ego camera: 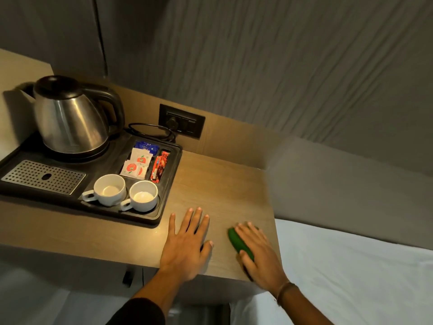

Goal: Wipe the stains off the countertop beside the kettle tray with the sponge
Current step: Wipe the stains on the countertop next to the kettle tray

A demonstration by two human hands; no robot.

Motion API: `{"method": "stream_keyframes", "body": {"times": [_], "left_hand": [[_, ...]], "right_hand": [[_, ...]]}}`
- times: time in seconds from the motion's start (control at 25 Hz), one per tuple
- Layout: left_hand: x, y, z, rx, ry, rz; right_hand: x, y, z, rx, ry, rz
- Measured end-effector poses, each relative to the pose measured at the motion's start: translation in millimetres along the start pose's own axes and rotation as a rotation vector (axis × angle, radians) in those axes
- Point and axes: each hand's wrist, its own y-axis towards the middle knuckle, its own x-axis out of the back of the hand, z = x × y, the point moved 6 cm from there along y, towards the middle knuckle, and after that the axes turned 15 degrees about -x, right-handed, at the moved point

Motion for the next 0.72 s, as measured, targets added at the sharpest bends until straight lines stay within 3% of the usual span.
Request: {"method": "stream_keyframes", "body": {"times": [0.12, 0.44, 0.72], "left_hand": [[-1, 1, 0, 0.002, 0.009, 0.043], [19, -27, -16, 0.046, 0.027, 0.025], [34, -178, -49, 0.311, 0.061, -0.052]], "right_hand": [[9, 24, -1, -0.125, -0.019, -0.071], [6, 17, 16, -0.17, -0.047, -0.135], [-16, -72, 84, 0.12, -0.185, -0.134]]}}
